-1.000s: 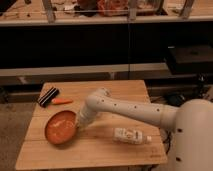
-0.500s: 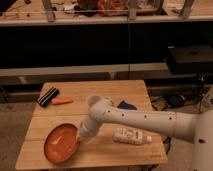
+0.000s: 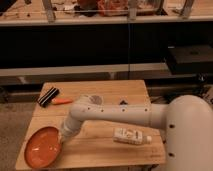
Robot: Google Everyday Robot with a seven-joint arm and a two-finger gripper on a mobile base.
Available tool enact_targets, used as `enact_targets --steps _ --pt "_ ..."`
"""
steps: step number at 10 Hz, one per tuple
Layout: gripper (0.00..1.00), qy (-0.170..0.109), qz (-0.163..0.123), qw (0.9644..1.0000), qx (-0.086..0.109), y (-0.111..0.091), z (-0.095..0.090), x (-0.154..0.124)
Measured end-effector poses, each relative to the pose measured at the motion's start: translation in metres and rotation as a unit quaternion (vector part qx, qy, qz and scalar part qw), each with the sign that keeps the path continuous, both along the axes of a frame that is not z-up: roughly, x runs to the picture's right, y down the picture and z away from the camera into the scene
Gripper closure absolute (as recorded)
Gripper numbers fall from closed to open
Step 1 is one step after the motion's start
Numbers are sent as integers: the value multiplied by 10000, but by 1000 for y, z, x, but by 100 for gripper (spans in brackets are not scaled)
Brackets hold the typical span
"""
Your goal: Drag the ceramic bowl in a circle
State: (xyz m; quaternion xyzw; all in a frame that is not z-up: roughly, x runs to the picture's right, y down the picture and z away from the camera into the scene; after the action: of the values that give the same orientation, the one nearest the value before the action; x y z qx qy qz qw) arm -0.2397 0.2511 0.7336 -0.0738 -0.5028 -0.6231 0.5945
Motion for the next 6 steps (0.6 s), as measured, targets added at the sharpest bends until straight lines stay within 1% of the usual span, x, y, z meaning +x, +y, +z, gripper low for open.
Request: enact_targets --steps 1,2,3,4,5,6 --pt "100 -75 52 10000 4 -9 9 -12" --pt "100 -70 151 9999 -18 -19 22 -19" --pt "100 26 289 9996 -50 -30 38 -21" --pt "100 157 429 9989 -83 -37 49 -17" --pt "100 327 611 9975 -129 -43 59 -8" --pt "100 499 796 9955 -156 -48 67 7"
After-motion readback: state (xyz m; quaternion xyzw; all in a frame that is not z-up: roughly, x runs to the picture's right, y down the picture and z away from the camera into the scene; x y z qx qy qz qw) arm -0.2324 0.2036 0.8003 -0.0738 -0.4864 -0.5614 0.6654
